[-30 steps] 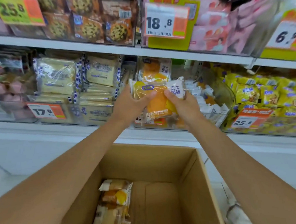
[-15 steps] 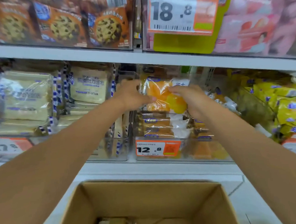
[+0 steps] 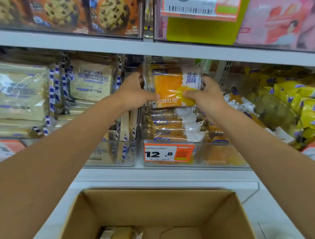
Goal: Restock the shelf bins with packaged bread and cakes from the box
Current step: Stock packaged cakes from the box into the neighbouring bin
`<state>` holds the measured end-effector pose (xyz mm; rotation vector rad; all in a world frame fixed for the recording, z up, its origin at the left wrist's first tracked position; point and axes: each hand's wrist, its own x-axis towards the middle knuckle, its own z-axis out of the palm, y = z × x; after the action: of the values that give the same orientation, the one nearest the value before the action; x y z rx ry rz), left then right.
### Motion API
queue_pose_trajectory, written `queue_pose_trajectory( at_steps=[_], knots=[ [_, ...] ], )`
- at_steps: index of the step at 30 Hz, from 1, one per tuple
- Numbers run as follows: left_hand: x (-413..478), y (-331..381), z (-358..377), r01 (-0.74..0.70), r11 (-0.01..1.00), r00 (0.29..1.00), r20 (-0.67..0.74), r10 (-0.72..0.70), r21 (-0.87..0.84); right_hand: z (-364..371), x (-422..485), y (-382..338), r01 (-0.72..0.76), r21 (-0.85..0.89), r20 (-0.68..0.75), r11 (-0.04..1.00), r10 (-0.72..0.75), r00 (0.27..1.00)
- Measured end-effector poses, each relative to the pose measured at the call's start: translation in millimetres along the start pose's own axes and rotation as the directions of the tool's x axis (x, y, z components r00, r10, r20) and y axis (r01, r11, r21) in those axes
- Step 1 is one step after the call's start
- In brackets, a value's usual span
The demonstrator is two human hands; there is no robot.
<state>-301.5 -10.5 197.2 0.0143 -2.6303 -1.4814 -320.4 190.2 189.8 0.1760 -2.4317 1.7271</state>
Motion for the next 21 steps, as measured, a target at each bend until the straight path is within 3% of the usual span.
queue_pose_trajectory(
  at_steps=[2, 7, 10, 13, 17, 21],
  knots=[
    [1, -3, 1, 0.021, 1.000, 1.000, 0.004, -0.021, -0.002, 4, 0, 0, -0.027, 0.008, 0.011, 1.000, 0.027, 1.000],
    [-1, 1, 4, 0.026, 0.990, 0.991, -0.135, -0.007, 0.139, 2, -3, 6, -0.046, -0.058, 0.064, 0.997, 0.050, 0.997],
    [-14, 6, 7, 0.019, 0.986, 0.982, -0.191, 0.012, 0.164, 0, -4, 9, -0.073, -0.101, -0.002, 0.992, 0.074, 0.997],
    [-44, 8, 12, -0.038, 0.990, 0.954, -0.290, 0.075, 0.132, -8, -21, 10, -0.002, -0.334, -0.086, 0.943, -0.028, 0.996],
    [-98, 3, 20, -0.100, 0.984, 0.888, -0.434, 0.156, 0.150, -19, -67, 14, 0.213, -0.446, -0.102, 0.869, -0.286, 0.953],
    [-163, -18, 42, -0.120, 0.987, 0.921, -0.359, 0.151, 0.108, -16, -137, 23, 0.307, -0.407, 0.022, 0.860, -0.327, 0.945]
  ],
)
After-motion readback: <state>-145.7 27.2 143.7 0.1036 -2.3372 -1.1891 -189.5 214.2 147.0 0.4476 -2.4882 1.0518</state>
